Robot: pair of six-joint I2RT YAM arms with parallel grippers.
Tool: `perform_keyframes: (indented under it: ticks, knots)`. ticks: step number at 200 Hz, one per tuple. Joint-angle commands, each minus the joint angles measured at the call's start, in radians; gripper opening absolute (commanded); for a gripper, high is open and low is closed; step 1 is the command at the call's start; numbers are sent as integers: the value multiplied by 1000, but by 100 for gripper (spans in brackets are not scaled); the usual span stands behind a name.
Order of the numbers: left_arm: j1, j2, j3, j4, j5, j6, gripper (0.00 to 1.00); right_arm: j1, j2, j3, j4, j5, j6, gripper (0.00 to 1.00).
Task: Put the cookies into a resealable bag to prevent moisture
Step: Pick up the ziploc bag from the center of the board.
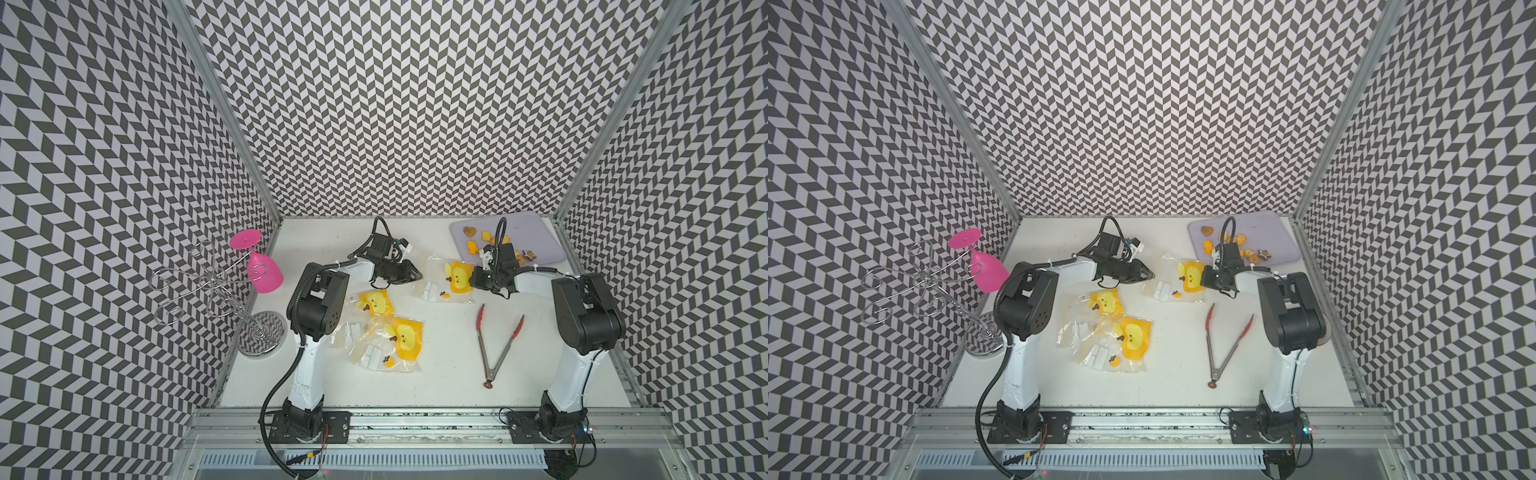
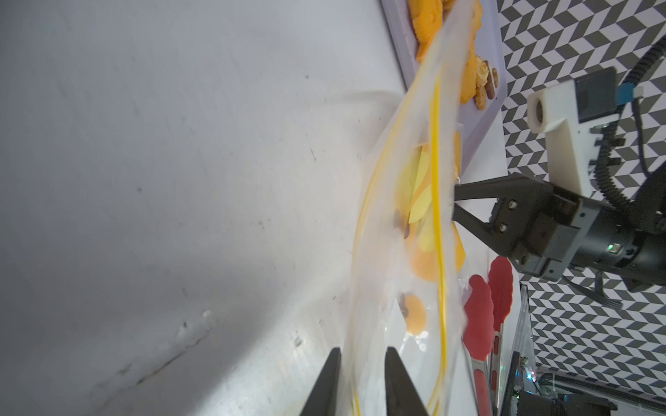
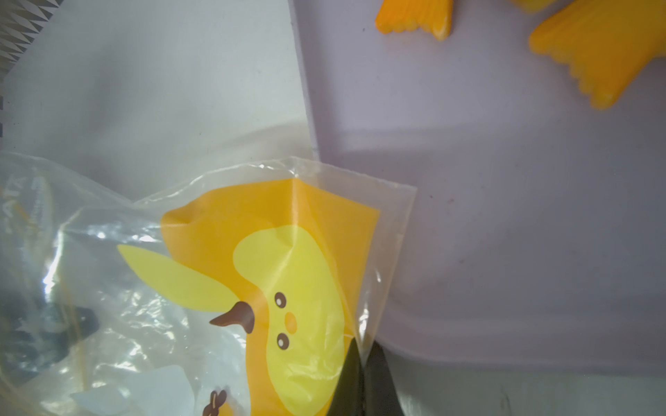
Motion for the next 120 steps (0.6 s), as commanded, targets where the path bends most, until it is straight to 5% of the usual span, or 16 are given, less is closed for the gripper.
perform_keyframes:
  ticks: [1, 120]
  knots:
    - [-1, -30, -12, 60, 27, -27, 21, -10, 46, -19, -64, 13, 6, 0]
    - [-3, -20, -13, 119, 37, -70, 5, -25, 48, -21, -62, -31, -11, 0]
